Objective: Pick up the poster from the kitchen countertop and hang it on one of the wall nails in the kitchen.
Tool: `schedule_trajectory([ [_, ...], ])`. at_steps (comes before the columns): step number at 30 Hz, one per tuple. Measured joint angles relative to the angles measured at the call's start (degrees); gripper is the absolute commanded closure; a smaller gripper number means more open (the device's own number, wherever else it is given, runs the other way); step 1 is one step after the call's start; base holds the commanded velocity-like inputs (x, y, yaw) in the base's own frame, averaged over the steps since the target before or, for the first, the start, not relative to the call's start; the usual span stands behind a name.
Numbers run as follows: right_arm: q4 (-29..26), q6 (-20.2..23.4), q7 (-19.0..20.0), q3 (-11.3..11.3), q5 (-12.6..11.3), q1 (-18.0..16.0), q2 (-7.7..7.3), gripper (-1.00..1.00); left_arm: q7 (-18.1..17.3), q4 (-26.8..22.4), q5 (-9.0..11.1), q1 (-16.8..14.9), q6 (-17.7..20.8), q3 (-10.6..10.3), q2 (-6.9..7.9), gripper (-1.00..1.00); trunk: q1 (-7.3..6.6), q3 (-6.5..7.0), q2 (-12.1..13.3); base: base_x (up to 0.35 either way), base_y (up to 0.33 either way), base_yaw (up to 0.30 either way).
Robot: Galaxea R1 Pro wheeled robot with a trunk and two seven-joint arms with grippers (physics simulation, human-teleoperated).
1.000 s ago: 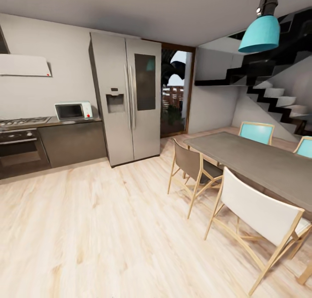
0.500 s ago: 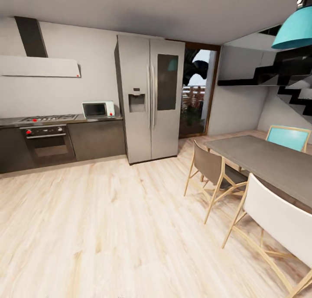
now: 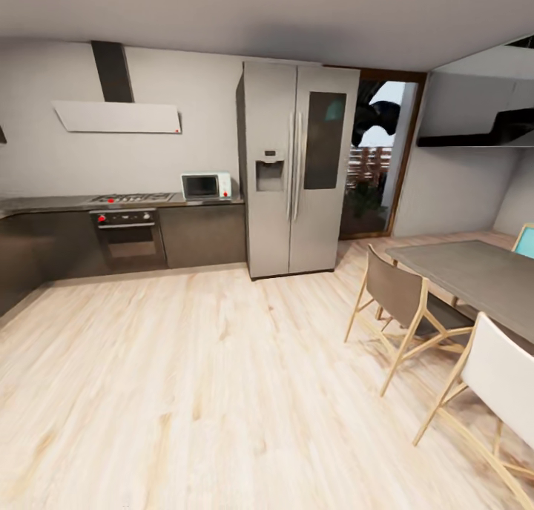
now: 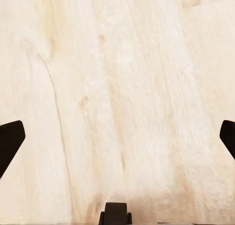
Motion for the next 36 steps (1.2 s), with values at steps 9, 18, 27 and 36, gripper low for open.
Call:
schedule_trajectory([
  [9, 0.0, 0.01, 0.0, 0.0, 0.0, 0.0, 0.08, -1.0, -0.01, 0.05, 0.0, 0.0, 0.0, 0.01, 0.0, -1.0, 0.0, 0.0, 0.0, 0.0, 0.0, 0.296],
  [18, 0.0, -0.02, 0.0, 0.0, 0.0, 0.0, 0.09, -1.0, -0.01, 0.05, 0.0, 0.01, -0.01, 0.01, 0.0, -1.0, 0.0, 0.0, 0.0, 0.0, 0.0, 0.296],
  [27, 0.0, -0.04, 0.0, 0.0, 0.0, 0.0, 0.09, -1.0, 0.0, 0.05, 0.0, 0.01, 0.0, 0.01, 0.0, -1.0, 0.0, 0.0, 0.0, 0.0, 0.0, 0.296],
  [36, 0.23, 0.06, 0.16, -0.01, 0.02, 0.0, -0.07, -1.0, 0.0, 0.05, 0.0, 0.0, 0.0, 0.01, 0.0, -1.0, 0.0, -0.01, 0.0, 0.013, 0.011, 0.239],
])
